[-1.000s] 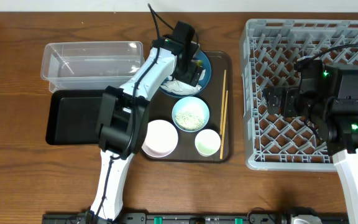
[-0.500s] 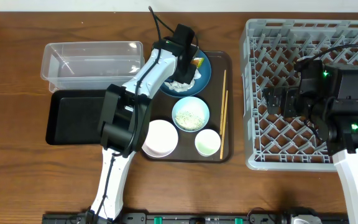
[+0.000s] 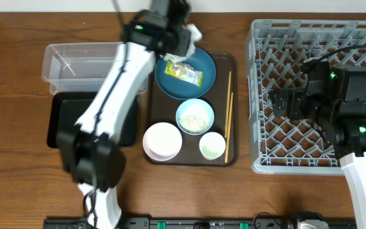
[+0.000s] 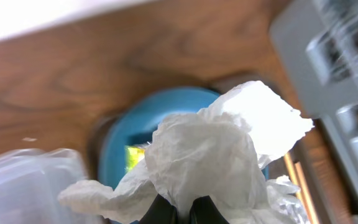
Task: Sort waste into correct bins and load items into the dishwasher rack
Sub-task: 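Carry the tissue with the left gripper into the clear container, then reach the left gripper back to the plate and grasp the snack wrapper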
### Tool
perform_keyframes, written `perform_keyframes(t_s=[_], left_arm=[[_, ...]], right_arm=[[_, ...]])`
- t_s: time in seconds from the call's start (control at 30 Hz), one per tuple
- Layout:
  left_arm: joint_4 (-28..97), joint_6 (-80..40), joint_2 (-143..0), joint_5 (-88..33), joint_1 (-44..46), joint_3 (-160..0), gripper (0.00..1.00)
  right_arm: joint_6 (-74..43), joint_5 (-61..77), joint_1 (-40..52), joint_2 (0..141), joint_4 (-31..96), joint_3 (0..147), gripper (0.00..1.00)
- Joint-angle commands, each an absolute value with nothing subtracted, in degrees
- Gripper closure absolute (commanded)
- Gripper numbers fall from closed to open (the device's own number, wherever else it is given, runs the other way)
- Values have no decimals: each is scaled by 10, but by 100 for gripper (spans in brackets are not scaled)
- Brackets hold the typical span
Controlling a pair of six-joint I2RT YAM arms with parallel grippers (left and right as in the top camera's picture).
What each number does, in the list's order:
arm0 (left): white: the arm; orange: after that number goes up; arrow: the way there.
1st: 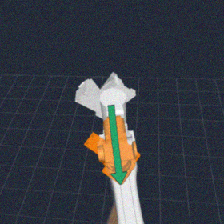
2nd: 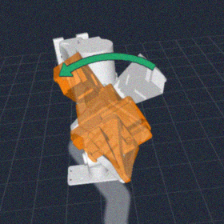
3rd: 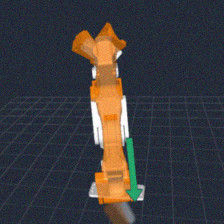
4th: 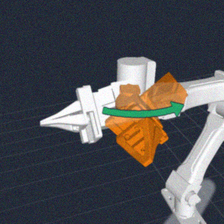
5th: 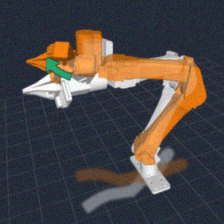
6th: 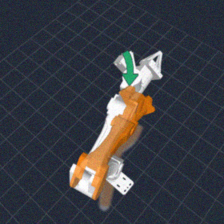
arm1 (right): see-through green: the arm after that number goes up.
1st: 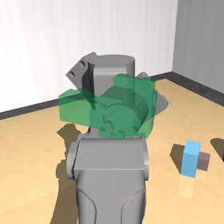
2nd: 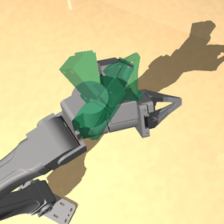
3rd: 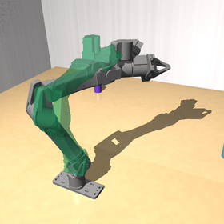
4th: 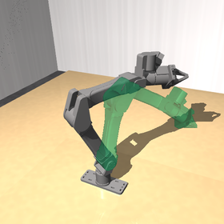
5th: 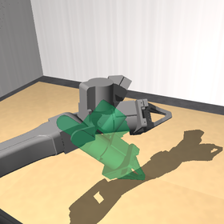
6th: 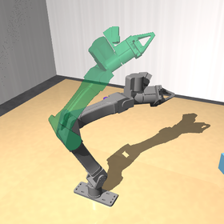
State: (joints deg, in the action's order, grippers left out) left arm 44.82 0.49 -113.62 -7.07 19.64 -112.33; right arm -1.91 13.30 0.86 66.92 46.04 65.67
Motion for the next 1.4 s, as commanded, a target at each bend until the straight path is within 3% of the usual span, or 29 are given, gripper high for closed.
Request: perform_keyframes(t_s=[0.0, 0.27, 0.47, 0.6, 0.63, 0.83, 1.13, 1.37], left_arm=[[466, -3, -1127, -62, 169, -1127, 94], [468, -66, -1146, 72, 86, -1122, 94], [483, -94, -1199, 75, 31, -1109, 90], [501, -93, -1225, 64, 17, -1109, 71], [503, -93, -1225, 65, 16, -1109, 58], [501, -86, -1208, 59, 17, -1114, 35], [491, -78, -1166, -114, 55, -1118, 33], [494, -185, -1185, -52, 160, -1115, 33]], right_arm=[[-16, 135, 8, 668, 461, 667, 1], [-16, 136, 8, 668, 461, 667, 1], [-16, 136, 8, 668, 461, 667, 1], [-17, 136, 8, 668, 461, 667, 1], [-17, 136, 8, 668, 461, 667, 1], [-16, 136, 8, 668, 461, 667, 1], [-16, 136, 8, 668, 460, 667, 1], [-16, 136, 8, 668, 464, 667, 1]])
